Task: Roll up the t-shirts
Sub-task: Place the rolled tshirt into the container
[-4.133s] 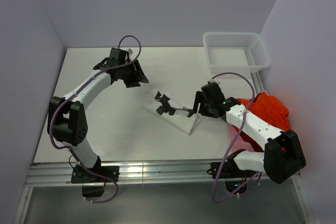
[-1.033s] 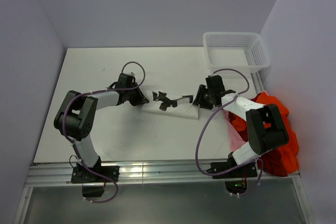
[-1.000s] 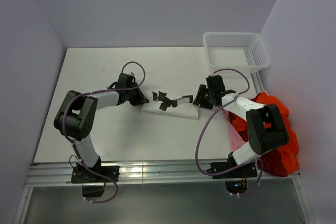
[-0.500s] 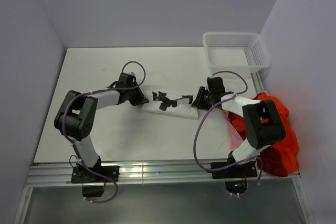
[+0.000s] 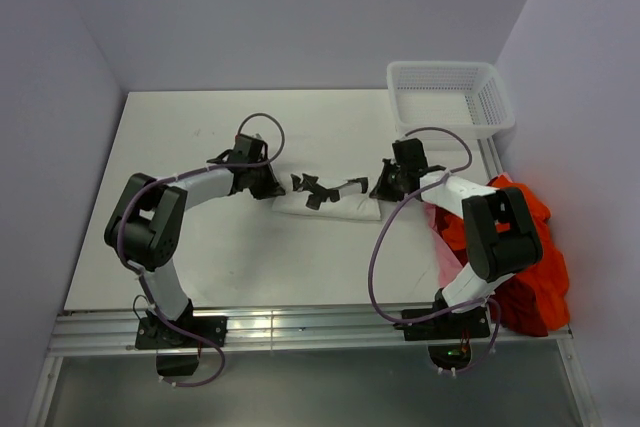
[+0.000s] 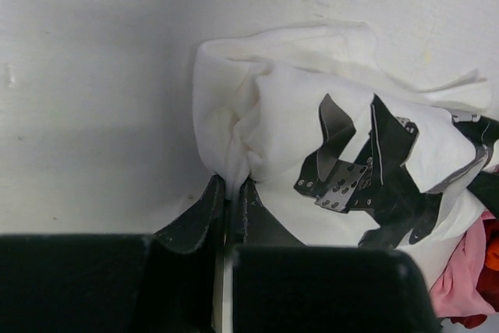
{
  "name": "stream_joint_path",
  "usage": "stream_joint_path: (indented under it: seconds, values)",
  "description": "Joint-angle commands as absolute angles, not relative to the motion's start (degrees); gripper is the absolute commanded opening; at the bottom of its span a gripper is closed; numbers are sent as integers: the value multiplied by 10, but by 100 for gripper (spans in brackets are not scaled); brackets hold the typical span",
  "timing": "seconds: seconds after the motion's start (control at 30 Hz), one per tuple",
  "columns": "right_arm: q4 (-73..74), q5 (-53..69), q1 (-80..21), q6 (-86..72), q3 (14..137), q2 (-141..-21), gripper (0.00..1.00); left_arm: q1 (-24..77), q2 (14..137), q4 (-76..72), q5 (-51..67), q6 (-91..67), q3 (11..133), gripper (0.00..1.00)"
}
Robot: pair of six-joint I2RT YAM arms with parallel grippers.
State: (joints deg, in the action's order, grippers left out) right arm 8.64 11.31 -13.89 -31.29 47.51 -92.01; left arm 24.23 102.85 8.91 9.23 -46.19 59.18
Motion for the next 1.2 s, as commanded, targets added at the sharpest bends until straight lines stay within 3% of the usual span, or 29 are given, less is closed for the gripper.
stream_joint_path:
  seconds: [0.0,0.23,0.5,0.73,1.03,1.17]
  values:
    - [119,72,-135,-301,535,-907,0,260,989,129,69,-456,646,0]
    - [159,28,-117,-301,631,-899,0,280,967,144,63,-473,731,0]
    - [174,21,-71,-289,781,-947,0,308,993,53,72,-471,831,0]
    - [141,61,-9,-304,908,-1042,0,350,1101,-39,98,-405,968,0]
    - [175,98,54,-335,1073,-1210,0,372,1278,-10,117,-362,1206,0]
    - [221,92,55,-333,1141,-1269,0,372,1305,-43,131,-379,1211,0]
